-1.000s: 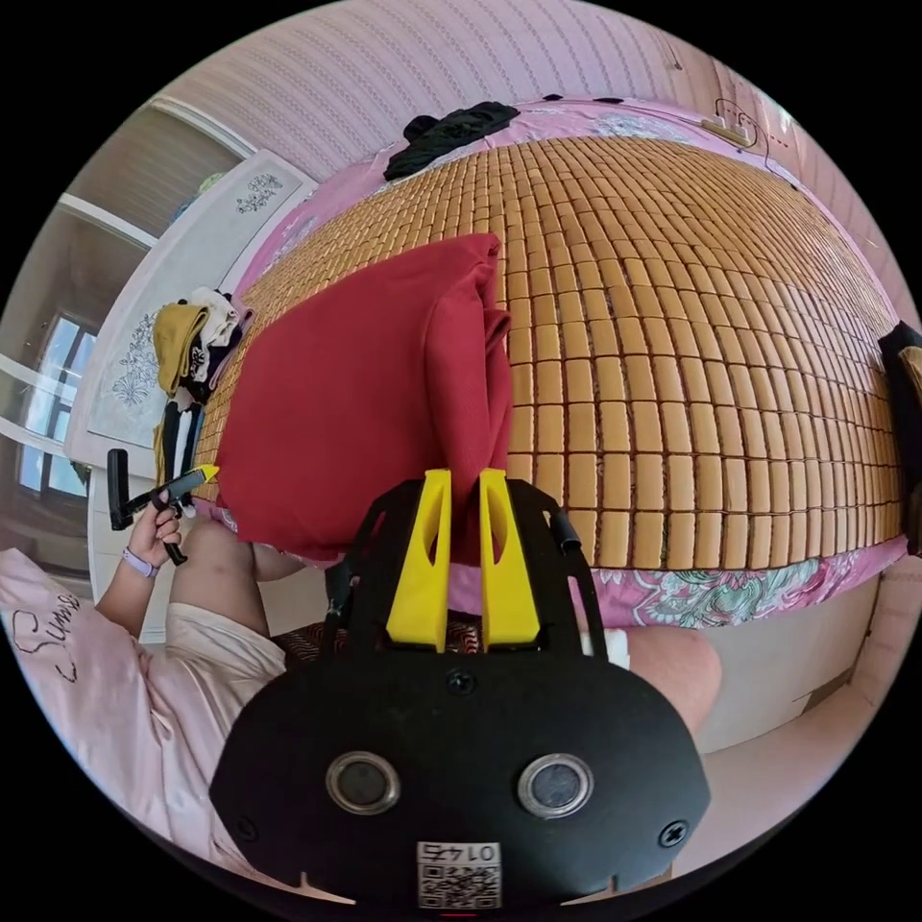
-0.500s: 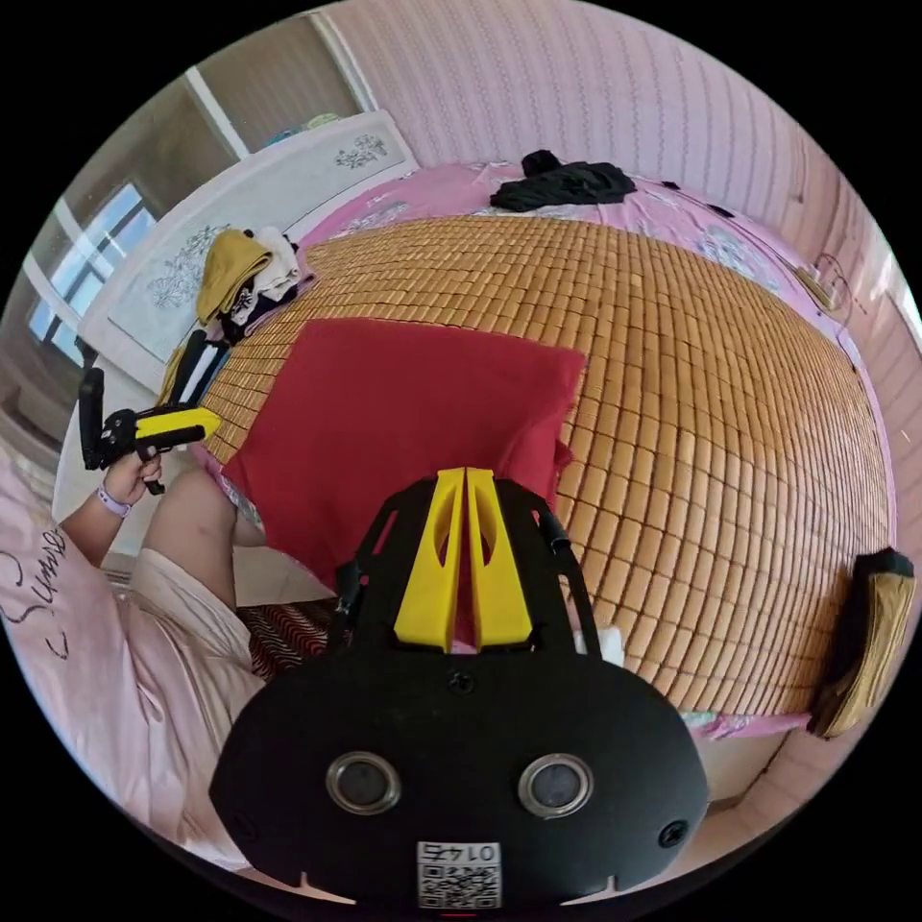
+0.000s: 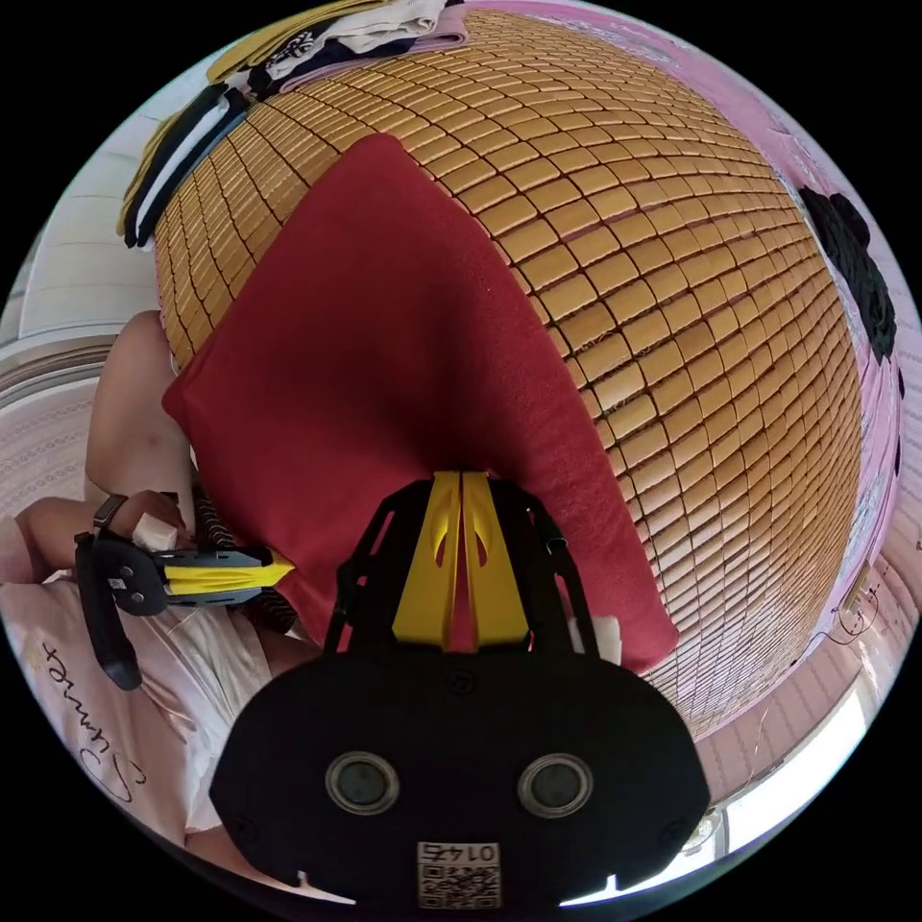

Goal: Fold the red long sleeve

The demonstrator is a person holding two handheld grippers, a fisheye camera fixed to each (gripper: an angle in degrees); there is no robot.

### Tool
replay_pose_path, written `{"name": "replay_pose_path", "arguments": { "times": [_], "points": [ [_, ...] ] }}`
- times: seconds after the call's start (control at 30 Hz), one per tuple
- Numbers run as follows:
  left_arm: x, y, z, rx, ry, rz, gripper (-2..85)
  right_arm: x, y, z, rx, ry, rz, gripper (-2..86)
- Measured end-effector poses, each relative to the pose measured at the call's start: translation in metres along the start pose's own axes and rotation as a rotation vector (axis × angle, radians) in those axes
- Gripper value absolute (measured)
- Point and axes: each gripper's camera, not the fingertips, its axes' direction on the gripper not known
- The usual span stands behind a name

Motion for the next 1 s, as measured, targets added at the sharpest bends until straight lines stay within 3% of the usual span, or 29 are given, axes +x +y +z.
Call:
{"name": "replay_pose_path", "arguments": {
  "times": [0.37,0.6,1.0],
  "points": [
    [0.000,-0.004,0.026,-0.020,0.048,0.007,-1.0,-0.023,-0.112,0.024,-0.300,0.023,-0.053,-1.0],
    [0.017,0.001,0.038,0.005,-0.042,0.042,-1.0,-0.033,-0.134,0.029,-0.307,0.067,-0.006,-1.0],
    [0.016,0.016,0.053,0.052,-0.020,-0.035,-1.0,-0.038,-0.132,0.032,-0.295,0.105,-0.015,-1.0]
  ]
}}
